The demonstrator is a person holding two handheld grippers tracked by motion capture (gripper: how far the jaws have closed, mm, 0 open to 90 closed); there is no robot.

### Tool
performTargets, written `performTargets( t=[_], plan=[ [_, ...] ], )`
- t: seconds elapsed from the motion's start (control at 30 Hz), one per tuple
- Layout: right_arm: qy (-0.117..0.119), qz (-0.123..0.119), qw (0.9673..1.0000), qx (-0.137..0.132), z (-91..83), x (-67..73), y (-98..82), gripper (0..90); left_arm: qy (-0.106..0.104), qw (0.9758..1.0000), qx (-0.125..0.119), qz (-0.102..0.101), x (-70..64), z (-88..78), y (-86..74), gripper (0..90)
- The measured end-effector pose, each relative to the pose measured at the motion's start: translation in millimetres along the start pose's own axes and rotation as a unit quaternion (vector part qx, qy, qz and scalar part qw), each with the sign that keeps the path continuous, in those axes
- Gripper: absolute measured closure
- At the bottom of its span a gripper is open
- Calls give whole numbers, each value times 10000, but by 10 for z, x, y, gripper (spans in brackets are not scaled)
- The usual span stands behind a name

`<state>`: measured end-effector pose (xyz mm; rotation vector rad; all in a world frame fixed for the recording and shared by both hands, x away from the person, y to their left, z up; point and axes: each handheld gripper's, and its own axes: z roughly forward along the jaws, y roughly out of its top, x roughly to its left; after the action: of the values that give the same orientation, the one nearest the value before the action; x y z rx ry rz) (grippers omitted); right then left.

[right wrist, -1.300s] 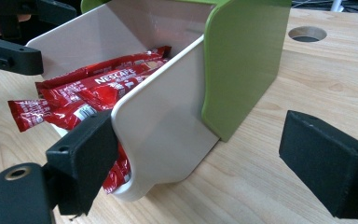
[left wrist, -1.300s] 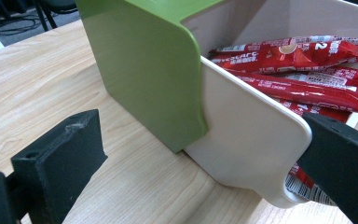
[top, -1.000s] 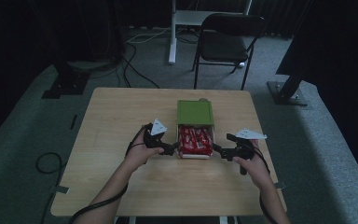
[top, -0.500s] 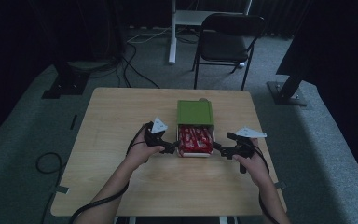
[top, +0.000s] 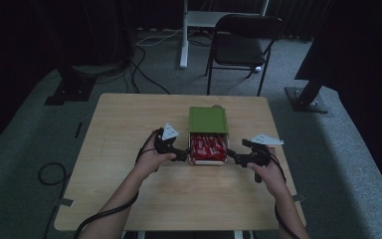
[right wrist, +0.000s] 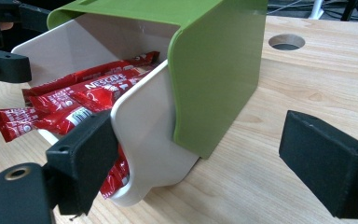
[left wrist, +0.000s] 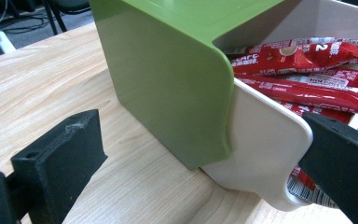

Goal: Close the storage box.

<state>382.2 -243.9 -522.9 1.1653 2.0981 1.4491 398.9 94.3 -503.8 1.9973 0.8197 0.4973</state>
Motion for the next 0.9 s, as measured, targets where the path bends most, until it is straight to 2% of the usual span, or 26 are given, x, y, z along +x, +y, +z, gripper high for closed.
performTargets(
  t=[0.37,0.6,0.9],
  plan=[
    [-71,-12,10000,-21,39,-10,23,114,47,10000,-22,-19,35,39,17,27],
    [-99,-42,9999,-39,57,-17,31,114,33,9999,-42,-120,61,72,14,27],
    [-140,-9,9999,-50,87,-37,41,114,94,9999,-30,-66,80,98,44,27]
  ],
)
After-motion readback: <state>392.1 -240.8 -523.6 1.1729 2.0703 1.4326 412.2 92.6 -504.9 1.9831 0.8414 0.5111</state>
